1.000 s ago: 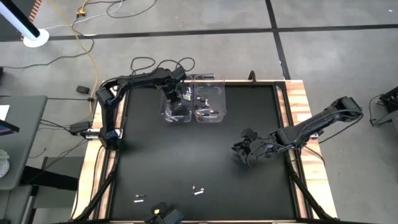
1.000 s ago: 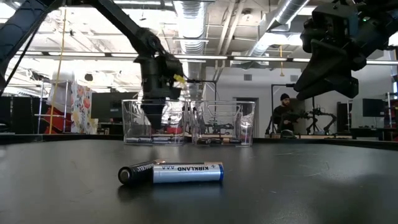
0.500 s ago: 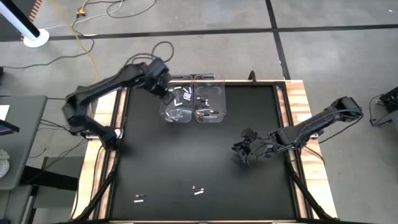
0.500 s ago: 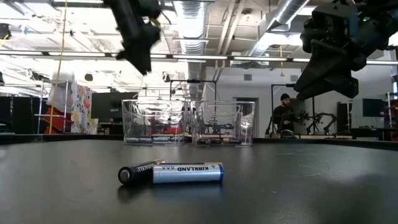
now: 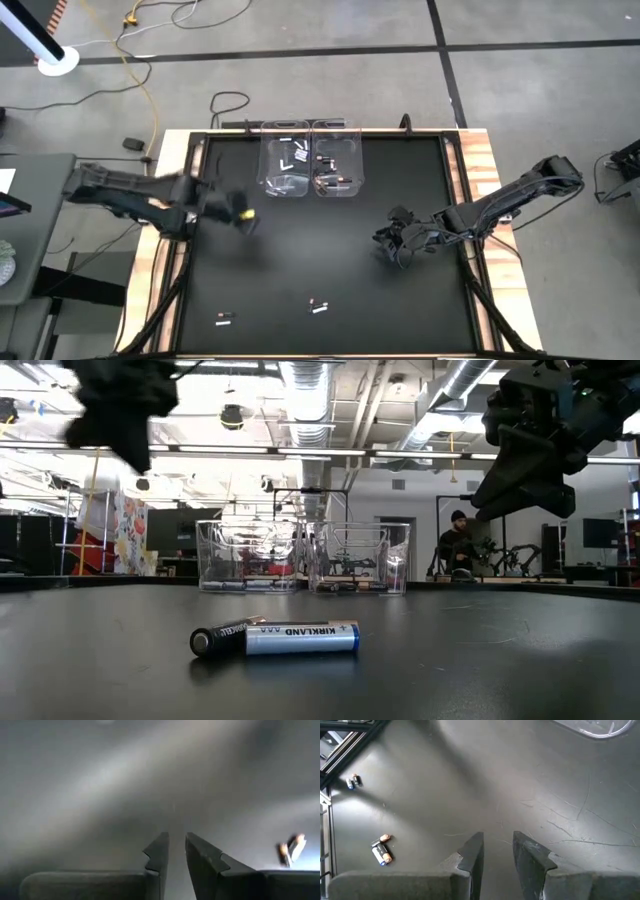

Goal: Sort batteries
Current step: Put the black battery into the right transparent bin

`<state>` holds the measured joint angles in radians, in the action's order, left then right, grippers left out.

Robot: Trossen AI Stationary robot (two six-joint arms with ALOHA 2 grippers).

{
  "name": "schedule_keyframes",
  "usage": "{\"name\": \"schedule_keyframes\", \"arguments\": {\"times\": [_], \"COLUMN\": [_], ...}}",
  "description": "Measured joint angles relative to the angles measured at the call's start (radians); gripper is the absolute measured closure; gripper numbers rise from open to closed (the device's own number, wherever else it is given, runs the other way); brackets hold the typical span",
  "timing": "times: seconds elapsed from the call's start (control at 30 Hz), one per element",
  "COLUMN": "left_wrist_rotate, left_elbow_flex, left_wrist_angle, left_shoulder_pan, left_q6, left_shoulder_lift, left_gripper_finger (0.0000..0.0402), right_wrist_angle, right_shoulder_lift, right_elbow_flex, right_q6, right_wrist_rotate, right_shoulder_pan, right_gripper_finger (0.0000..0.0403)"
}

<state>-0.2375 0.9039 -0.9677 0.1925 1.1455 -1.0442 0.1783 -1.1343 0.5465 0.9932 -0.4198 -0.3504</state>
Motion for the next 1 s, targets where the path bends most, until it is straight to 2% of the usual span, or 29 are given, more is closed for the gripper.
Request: {"name": "schedule_keyframes", "arguments": {"times": [0.17, 0.3, 0.43, 0.53, 0.83, 1.0], "left_wrist_rotate": [-0.052, -0.112, -0.135, -0.134, -0.132, -0.021], "left_elbow_flex": [-0.061, -0.097, -0.129, -0.145, -0.154, -0.149], "left_wrist_angle": [0.002, 0.034, 0.086, 0.109, 0.105, 0.115], "left_shoulder_pan": [0.219, 0.296, 0.301, 0.296, 0.296, 0.301], "left_q6": [0.257, 0.382, 0.327, 0.27, 0.054, 0.098], "left_shoulder_lift": [-0.031, -0.068, -0.114, -0.146, -0.253, -0.289], "left_gripper_finger": [0.0348, 0.0348, 0.0343, 0.0324, 0.0222, 0.0212], "right_wrist_angle": [0.0, -0.002, -0.017, -0.045, -0.097, -0.097], "right_shoulder_lift": [0.0, 0.0, 0.0, 0.0, 0.0, 0.0], "right_elbow_flex": [0.0, 0.0, 0.0, 0.0, 0.0, 0.0], "right_q6": [0.0, 0.0, 0.001, 0.002, 0.039, 0.098], "right_wrist_rotate": [0.0, 0.0, 0.0, 0.0, 0.0, 0.0], "right_shoulder_pan": [0.0, 0.0, 0.0, 0.0, -0.001, -0.003], "right_gripper_finger": [0.0281, 0.0281, 0.0281, 0.0281, 0.0281, 0.0281]}}
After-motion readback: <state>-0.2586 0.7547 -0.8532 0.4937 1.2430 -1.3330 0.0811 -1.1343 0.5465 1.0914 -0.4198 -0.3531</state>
